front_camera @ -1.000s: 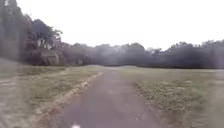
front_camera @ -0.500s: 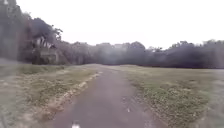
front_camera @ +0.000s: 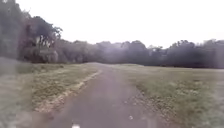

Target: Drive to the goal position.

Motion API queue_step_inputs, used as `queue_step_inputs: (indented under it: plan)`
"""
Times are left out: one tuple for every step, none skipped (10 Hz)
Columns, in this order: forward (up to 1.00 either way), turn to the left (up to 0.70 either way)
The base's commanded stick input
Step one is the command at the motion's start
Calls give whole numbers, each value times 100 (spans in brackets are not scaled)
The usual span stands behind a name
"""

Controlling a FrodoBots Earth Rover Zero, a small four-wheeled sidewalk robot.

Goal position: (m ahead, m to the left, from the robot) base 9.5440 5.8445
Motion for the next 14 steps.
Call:
queue_step_inputs:
  plan:
    - [45,0]
    - [45,0]
    - [45,0]
    - [45,0]
    - [45,0]
    - [45,0]
    - [45,0]
    - [45,0]
    - [45,0]
    - [45,0]
    - [45,0]
    - [45,0]
    - [45,0]
    - [45,0]
